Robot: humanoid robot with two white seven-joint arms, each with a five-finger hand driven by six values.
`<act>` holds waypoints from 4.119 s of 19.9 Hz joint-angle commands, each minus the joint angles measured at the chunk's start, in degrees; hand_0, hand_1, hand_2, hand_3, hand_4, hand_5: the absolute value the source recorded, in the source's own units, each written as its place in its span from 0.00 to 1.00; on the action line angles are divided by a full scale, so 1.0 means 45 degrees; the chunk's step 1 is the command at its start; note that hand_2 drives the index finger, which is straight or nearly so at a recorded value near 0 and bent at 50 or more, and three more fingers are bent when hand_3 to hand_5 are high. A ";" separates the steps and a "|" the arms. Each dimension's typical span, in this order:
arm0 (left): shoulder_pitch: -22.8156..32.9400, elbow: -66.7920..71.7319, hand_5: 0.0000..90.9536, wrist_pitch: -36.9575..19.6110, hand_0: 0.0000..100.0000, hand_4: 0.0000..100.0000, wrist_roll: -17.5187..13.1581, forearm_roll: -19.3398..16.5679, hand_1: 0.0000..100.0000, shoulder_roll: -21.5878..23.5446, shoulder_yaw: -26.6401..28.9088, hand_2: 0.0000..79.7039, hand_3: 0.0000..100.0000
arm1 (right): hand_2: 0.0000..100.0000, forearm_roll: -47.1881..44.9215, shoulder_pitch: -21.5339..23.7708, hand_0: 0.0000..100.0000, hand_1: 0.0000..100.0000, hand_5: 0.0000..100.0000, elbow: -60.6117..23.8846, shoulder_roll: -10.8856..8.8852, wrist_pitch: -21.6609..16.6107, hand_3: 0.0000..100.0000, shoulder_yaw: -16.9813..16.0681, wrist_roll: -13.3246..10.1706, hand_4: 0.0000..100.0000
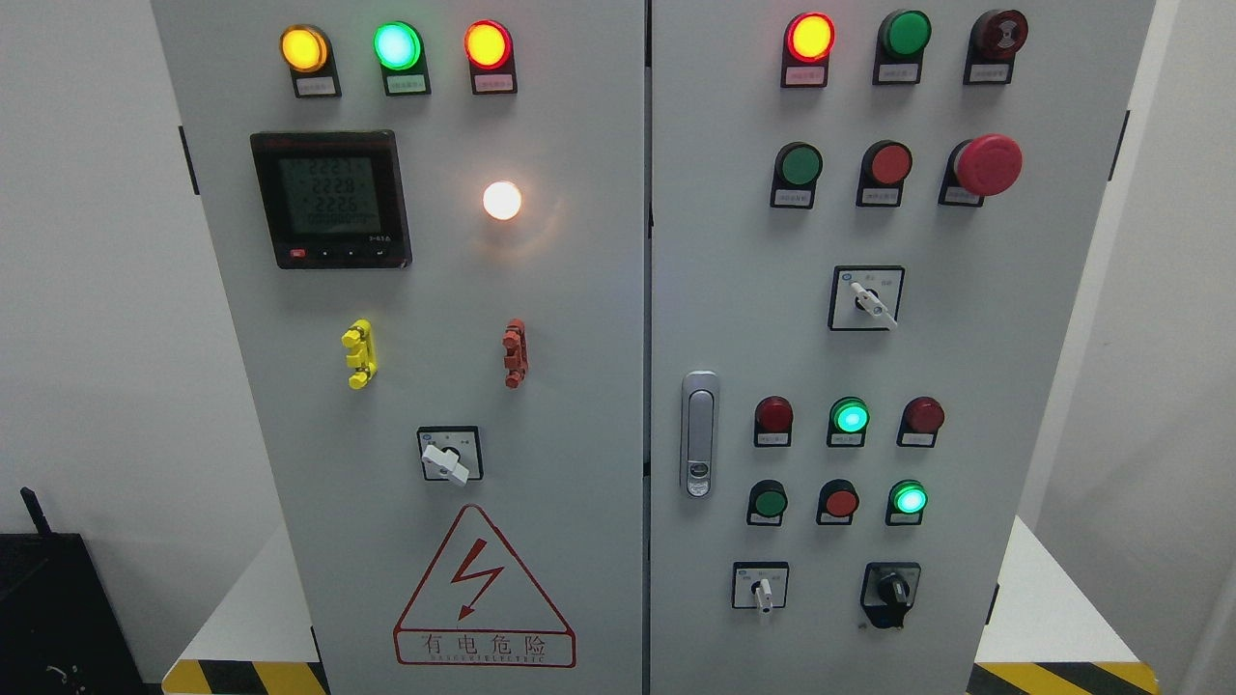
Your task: Flip black knob to close circuit
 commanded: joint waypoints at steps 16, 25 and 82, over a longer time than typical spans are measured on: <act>-0.0016 0.0010 0.00 0.0005 0.12 0.00 -0.0009 -0.0033 0.56 0.0000 0.0000 0.00 0.00 | 0.45 0.3802 0.3045 0.00 0.35 0.52 -2.2894 0.1020 -0.1694 0.73 -0.1080 -0.3008 0.58; -0.0015 0.0010 0.00 0.0005 0.12 0.00 -0.0009 0.0006 0.56 0.0000 0.0000 0.00 0.00 | 0.82 1.1050 0.1501 0.00 0.37 0.77 -2.3012 -0.0871 -0.2480 1.00 -0.4172 -0.3050 0.80; 0.0004 0.0010 0.00 0.0005 0.12 0.00 -0.0009 0.0006 0.56 0.0000 0.0000 0.00 0.00 | 0.92 1.4039 -0.4886 0.00 0.10 0.88 -1.8247 -0.0328 0.4298 1.00 0.1024 -0.2796 0.88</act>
